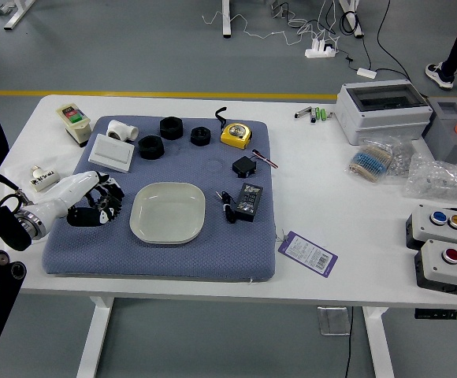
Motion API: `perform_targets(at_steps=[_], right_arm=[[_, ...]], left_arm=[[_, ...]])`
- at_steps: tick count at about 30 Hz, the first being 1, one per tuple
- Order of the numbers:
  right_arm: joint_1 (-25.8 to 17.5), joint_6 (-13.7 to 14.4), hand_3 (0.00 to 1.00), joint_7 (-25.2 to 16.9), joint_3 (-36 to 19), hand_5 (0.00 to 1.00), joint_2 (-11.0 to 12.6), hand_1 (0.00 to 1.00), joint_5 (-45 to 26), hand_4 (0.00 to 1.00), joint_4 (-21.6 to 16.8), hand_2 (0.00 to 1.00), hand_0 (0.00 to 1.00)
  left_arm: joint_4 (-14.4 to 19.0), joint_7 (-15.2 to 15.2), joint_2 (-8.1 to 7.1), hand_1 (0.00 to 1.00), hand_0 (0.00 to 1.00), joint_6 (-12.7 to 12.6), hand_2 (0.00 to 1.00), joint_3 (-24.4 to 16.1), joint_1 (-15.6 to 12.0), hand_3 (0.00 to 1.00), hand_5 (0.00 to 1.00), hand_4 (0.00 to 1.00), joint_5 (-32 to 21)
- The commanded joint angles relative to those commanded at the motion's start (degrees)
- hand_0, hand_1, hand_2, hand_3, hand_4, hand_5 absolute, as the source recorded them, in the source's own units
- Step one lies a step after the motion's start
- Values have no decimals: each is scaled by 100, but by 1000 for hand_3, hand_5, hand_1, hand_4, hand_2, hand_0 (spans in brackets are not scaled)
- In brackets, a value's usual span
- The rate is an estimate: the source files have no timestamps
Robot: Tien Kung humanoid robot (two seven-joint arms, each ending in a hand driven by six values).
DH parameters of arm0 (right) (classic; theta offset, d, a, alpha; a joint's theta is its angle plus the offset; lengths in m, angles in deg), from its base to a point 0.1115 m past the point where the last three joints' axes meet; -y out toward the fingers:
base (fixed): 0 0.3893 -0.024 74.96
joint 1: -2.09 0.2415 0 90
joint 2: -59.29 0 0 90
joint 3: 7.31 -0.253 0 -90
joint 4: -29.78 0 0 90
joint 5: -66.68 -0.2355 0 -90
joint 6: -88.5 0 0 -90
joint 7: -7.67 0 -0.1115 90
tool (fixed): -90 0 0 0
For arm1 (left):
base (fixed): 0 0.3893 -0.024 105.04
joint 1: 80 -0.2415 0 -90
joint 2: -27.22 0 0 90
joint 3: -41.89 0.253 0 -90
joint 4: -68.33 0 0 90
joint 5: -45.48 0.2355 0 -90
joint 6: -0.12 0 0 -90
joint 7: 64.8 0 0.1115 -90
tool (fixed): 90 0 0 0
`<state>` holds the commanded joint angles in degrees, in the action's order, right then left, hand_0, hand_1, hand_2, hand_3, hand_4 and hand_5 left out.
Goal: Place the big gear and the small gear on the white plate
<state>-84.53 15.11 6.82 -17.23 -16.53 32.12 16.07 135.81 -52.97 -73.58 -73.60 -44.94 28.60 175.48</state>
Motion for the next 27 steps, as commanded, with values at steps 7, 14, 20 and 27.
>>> perform_targets(at_steps=[7, 14, 20, 27], right_arm=[[-2, 1, 570, -2, -3, 674, 1, 672, -4, 791, 0, 741, 665], [-7, -1, 570, -1, 33, 675, -2, 673, -16, 791, 1, 741, 667], [-6, 17, 570, -10, 51, 673, 2, 673, -19, 791, -5, 741, 666], [-16, 37, 570, -25, 57, 674, 8, 674, -50, 791, -11, 741, 665]], left_arm=[[285, -48, 1, 473, 343, -22, 538, 152, 40, 555, 2, 2, 0], [453, -53, 88, 474, 342, -224, 539, 895, 285, 556, 2, 2, 0], [13, 27, 256, 474, 341, -393, 538, 1619, 645, 556, 2, 2, 0], [-652, 0, 390, 501, 373, -489, 563, 1944, 965, 587, 2, 79, 0]])
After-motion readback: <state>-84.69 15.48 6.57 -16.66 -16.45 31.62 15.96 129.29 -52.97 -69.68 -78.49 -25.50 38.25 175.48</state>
